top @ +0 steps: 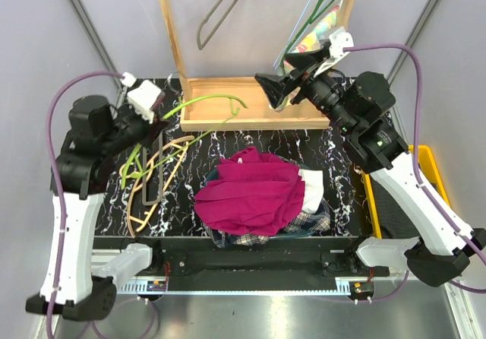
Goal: Remove the skirt from the hanger
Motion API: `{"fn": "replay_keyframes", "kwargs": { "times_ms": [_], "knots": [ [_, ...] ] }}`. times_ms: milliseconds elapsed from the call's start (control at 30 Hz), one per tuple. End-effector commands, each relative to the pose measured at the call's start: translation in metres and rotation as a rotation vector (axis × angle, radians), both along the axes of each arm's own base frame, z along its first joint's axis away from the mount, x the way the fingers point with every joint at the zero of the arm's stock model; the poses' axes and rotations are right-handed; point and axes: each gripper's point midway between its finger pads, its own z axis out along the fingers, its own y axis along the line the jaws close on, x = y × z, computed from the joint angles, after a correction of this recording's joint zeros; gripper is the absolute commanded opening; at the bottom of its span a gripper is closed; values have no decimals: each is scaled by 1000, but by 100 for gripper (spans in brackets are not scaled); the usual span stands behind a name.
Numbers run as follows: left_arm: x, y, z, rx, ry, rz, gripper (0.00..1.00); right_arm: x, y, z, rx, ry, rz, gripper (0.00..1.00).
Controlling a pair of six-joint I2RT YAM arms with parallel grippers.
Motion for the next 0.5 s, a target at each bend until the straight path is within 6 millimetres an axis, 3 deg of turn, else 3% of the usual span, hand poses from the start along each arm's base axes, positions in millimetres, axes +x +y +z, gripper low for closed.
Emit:
{"fn": "replay_keyframes", "kwargs": {
  "times_ms": [0,67,133,233,267,300,333,367,400,467],
  "knots": [
    [2,37,-4,13,-61,150,0,-14,-37,75,139,-179,-114,100],
    [-3,61,-16,18,-45,242,0,-12,-48,86,152,-210,-175,100],
    [-2,89,-42,13,8,354,0,-11,-58,97,170,-229,-225,100],
    [3,111,-79,7,96,487,0,9,-86,110,191,-222,-410,100],
    [4,113,-86,-5,113,504,0,35,-96,100,165,-180,-547,100],
    [6,115,-108,-13,160,522,0,32,-113,126,203,-204,-613,100],
    [14,117,-111,-28,151,535,0,46,-130,118,164,-146,-737,100],
    [17,119,-121,-52,179,565,0,80,-126,100,79,-111,-823,100],
    [21,121,-128,-65,194,580,2,79,-141,119,116,-134,-877,100],
    [32,130,-151,-96,246,633,6,103,-156,112,186,-93,-933,100]
  ]
}}
